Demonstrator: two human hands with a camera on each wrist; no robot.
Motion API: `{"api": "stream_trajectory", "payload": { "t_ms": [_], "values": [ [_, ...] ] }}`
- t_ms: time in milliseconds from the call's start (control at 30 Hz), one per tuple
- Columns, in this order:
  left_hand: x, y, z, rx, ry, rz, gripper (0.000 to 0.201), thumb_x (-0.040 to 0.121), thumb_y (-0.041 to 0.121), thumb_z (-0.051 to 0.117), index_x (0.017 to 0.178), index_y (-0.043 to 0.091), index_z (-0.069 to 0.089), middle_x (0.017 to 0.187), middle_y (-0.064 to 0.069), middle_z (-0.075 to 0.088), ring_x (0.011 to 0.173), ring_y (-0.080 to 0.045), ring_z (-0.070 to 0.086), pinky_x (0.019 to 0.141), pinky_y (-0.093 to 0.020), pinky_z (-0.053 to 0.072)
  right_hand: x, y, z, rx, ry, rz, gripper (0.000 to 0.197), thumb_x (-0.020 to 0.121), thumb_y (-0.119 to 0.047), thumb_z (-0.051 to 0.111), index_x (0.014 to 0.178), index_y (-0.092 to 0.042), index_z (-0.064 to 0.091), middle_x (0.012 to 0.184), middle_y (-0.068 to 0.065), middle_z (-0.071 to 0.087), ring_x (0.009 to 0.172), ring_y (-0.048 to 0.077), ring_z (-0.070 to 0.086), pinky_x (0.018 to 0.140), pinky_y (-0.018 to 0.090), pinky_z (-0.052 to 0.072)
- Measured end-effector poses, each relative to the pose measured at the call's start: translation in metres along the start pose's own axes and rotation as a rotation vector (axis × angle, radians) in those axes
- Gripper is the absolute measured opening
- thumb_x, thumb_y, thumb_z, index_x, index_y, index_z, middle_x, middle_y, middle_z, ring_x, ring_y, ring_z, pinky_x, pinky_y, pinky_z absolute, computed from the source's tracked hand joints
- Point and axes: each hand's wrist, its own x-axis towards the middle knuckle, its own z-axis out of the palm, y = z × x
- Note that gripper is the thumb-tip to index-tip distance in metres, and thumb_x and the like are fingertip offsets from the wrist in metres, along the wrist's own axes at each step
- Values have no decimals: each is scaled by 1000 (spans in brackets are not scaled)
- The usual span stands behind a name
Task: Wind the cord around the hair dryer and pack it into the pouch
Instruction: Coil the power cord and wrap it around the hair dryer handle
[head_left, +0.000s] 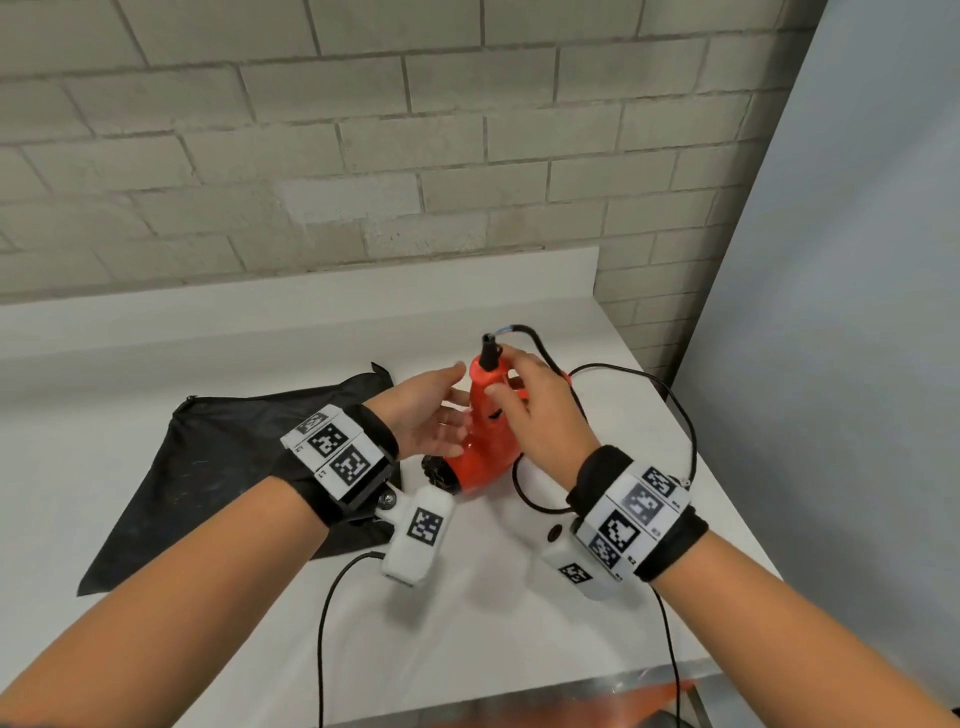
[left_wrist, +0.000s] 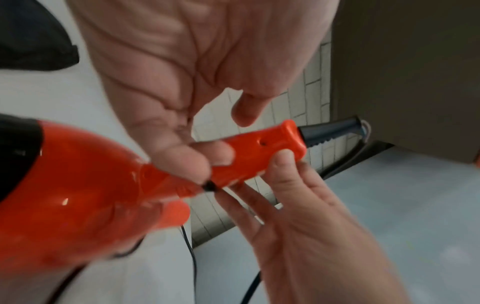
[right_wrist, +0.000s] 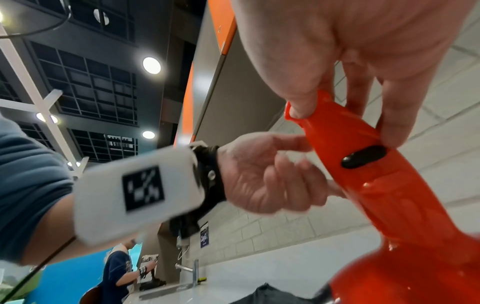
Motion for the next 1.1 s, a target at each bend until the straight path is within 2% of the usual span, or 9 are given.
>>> {"api": "stream_trajectory", "payload": {
  "t_ms": [167,300,400,567,767,867,933,1000,1100],
  "values": [
    [0,11,2,114,264,665,42,89,52,25,91,28,60,90,3,53,81,-10,50,74,-26,41,13,2,-10,-29,-61,47,33,92,-19,49,125,-17,50,123,7,59,107,23,59,97,35,47],
    [-13,36,14,545,372,1061,50,88,46,29,113,17,61,114,-1,61,107,-9,52,92,-21,37,18,-1,-14,-38,-88,56,33,92,-23,48,124,-24,50,117,2,63,87,20,65,86,38,52],
    [-16,63,22,841,390,922,66,86,56,23,102,7,64,101,-10,65,97,-19,56,81,-27,41,22,1,-12,-67,-112,70,34,91,-27,46,125,-29,49,110,4,66,67,13,59,77,39,54],
    [-9,89,30,1151,278,700,35,93,34,42,88,9,66,74,-1,58,67,-13,50,55,-20,35,25,-7,-16,-127,-173,87,30,92,-27,45,121,-27,53,106,8,67,85,24,64,84,44,52],
    [1,92,22,458,178,694,23,94,12,42,78,11,59,69,4,60,50,3,58,57,-13,47,17,-15,-47,-266,73,-23,21,89,-23,51,106,-20,63,87,-2,64,60,6,52,69,26,47],
    [1,92,17,124,74,662,24,93,3,40,81,12,59,67,3,65,49,1,57,53,-16,46,19,-15,-61,-466,292,-101,36,89,-23,49,125,-20,48,112,2,55,100,18,49,89,33,42],
    [1,95,14,-15,16,656,26,91,0,38,83,10,60,61,6,67,47,-2,53,46,-15,42,29,-4,-62,-581,207,-11,40,92,-25,44,132,-20,39,125,7,49,113,26,44,97,41,40],
    [1,97,10,-107,-45,632,27,91,-1,34,86,8,59,58,6,65,45,-3,47,40,-15,36,38,5,-63,-389,103,41,22,96,-23,37,111,-15,51,94,9,59,87,28,56,83,45,49],
    [1,99,5,-96,-129,582,28,92,6,31,90,9,58,55,6,56,39,-3,36,37,-15,25,49,8,-69,-189,180,-13,23,97,-19,34,83,-12,51,55,-4,43,48,7,44,50,17,38]
  ]
}}
